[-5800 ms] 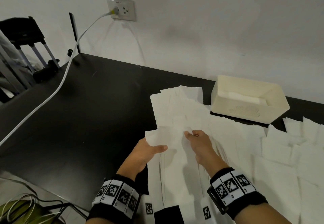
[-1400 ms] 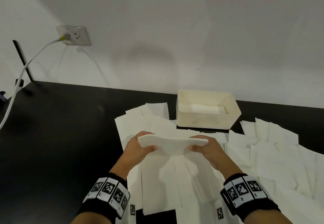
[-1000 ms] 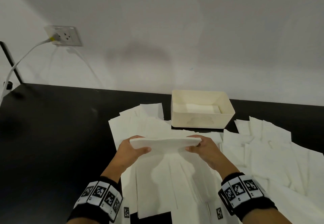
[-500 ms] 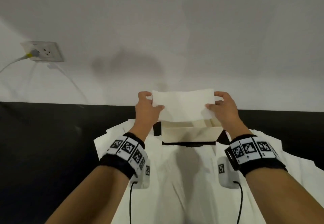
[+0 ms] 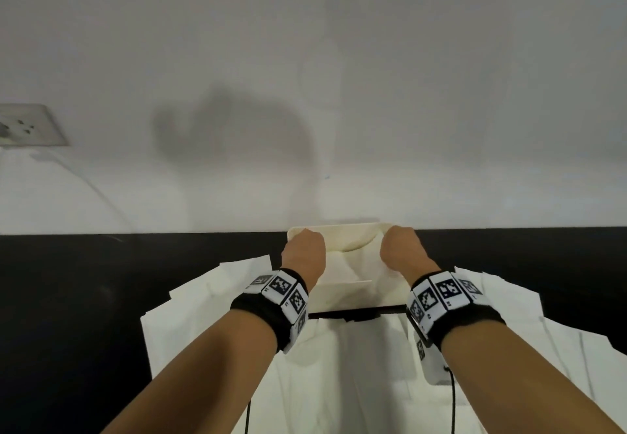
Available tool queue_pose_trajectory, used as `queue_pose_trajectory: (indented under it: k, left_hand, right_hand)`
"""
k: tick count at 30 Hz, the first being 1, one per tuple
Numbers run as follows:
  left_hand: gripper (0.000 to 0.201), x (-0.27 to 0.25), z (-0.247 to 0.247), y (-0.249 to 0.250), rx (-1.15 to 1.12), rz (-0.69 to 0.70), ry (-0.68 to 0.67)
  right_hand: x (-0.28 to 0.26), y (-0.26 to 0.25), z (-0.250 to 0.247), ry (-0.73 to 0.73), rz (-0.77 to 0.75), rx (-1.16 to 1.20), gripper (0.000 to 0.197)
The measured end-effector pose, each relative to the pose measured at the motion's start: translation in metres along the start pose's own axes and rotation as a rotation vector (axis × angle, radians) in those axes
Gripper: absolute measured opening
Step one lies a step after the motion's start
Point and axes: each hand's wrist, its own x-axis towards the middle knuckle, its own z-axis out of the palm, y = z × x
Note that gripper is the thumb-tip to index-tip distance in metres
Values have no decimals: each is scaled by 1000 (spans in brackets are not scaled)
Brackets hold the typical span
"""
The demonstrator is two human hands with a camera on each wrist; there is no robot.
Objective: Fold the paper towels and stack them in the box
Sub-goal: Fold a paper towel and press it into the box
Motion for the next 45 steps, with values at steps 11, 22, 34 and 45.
queue_pose_trajectory:
  k: [11, 22, 34, 45]
  left_hand:
    - [29, 11, 8, 7, 135, 14, -119]
    - [20, 12, 8, 7, 206, 34, -138]
    - [21, -10, -22, -20, 342, 163, -7]
    - [39, -156, -18, -145, -468, -479, -116]
  right_hand:
    - [13, -1, 21, -96, 20, -142, 25]
    - [7, 0, 25, -87, 50, -94, 23]
    - [-22, -20, -12, -4, 62, -53, 27]
    - [-132, -70, 26, -349, -103, 752, 28]
